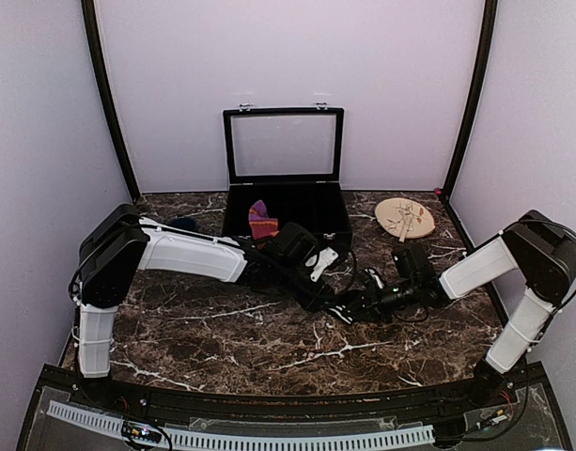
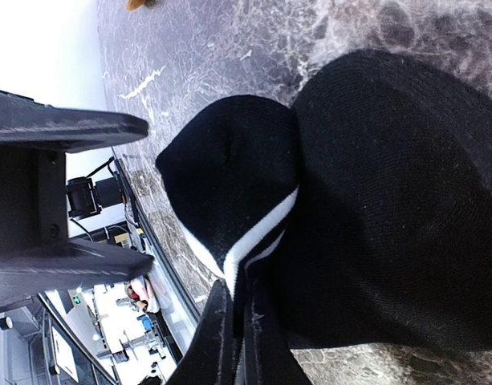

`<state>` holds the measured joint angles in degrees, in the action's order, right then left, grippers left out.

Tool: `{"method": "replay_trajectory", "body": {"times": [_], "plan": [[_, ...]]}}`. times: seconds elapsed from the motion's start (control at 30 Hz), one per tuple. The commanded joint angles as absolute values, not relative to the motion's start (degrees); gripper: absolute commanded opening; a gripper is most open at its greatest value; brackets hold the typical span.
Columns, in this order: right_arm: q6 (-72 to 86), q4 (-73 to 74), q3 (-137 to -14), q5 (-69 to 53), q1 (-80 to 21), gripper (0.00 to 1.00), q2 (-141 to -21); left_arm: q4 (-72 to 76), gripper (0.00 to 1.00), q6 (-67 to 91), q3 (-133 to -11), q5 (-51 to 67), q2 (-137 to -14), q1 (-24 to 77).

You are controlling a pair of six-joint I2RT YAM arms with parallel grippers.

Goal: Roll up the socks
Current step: Roll the sock at the center of the board.

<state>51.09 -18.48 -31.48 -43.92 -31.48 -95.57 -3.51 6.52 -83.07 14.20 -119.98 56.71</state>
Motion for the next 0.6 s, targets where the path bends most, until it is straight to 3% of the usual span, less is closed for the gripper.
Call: {"method": "replay_trajectory", "body": {"times": [0.0,0.57], "plan": [[50.63,-20.04,-31.19,-44.74,-31.11,0.0,-96.06,-3.91,0.47,-1.28,-80.6,12.99,-114.97,57.54],[49.58,-18.86,-31.65,-45.08,-31.08,0.0,-96.13,-6.18,0.63,-22.56,-81.38,9.83,-115.67,60.26]]}}
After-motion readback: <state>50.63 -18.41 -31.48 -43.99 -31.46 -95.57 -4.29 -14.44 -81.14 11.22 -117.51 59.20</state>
